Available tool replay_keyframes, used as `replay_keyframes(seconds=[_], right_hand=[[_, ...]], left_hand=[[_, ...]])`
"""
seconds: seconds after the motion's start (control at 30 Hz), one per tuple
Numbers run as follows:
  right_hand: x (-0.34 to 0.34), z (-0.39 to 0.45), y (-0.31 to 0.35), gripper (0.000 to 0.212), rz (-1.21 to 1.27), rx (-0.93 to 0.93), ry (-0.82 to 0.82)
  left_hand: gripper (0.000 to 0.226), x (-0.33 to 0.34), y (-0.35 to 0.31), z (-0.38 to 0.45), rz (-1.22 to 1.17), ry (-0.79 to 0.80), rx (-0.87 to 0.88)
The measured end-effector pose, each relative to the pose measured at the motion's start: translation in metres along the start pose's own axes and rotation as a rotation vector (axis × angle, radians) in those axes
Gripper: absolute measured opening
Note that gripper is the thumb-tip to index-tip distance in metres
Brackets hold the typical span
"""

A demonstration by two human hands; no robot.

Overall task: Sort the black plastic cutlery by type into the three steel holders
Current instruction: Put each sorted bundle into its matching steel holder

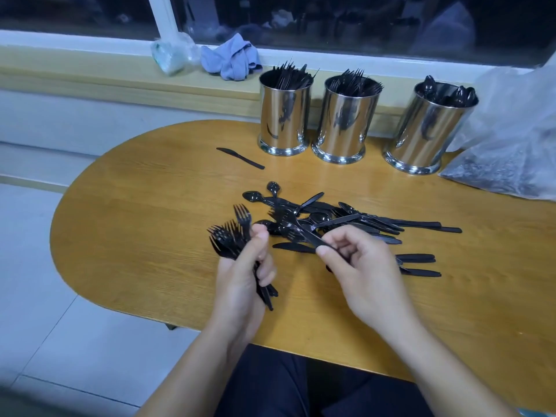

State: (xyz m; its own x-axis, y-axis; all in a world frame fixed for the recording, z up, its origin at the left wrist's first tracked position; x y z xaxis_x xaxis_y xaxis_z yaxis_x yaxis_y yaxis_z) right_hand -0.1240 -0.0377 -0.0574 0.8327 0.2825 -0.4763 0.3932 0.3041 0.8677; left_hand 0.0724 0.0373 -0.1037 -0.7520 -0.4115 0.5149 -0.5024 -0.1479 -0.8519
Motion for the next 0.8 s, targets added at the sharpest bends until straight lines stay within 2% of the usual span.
replay_keyframes(seconds=[0.1, 0.17, 0.27, 0.33, 0.4, 0.5, 0.67, 0.8], right_hand=[[0.03, -0.015, 0.005, 0.006, 0.344, 0.185, 0.159], [0.041, -0.022, 0.007, 0.006, 0.385, 0.222, 0.232], [0.034, -0.021, 0.005, 0.005, 0.377, 0.21, 0.201], [0.018, -0.013, 0.002, 0.01, 0.187, 0.118, 0.097], [0.002, -0.003, -0.002, 0.008, -0.161, -0.015, -0.025], [0.0, 0.013, -0.013, 0.012, -0.504, -0.113, -0.023], [0.008, 0.028, -0.017, 0.014, -0.678, -0.152, 0.016], [0.008, 0.037, -0.016, 0.014, -0.691, -0.135, 0.007]], left_hand=[[0.024, 0.016, 0.006, -0.006, 0.039, 0.075, -0.013], [0.023, 0.018, 0.011, -0.008, 0.041, 0.078, -0.07], [0.031, 0.016, 0.018, -0.008, 0.024, 0.079, -0.14], [0.027, 0.013, 0.017, -0.006, -0.023, 0.057, -0.128], [0.022, 0.01, 0.016, -0.004, -0.069, 0.046, -0.12], [0.02, 0.01, 0.019, -0.002, -0.154, 0.041, -0.139], [0.008, 0.015, 0.023, -0.001, -0.25, 0.057, -0.166], [0.011, 0.012, 0.024, -0.001, -0.248, 0.068, -0.186]])
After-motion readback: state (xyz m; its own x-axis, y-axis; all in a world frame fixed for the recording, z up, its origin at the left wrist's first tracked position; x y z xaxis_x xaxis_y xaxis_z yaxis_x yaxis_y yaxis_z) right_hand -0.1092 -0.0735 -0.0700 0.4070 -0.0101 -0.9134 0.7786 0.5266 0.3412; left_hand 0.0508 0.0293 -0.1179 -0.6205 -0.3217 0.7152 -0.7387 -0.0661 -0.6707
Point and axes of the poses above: each hand's wrist, its own z-axis towards the middle knuckle, its own x-axis out of the palm, y = z × x, the point moved 8 cm from there along z, towards the middle knuckle, and after that the axes turned 4 degrees about y, right-handed, at the moved point
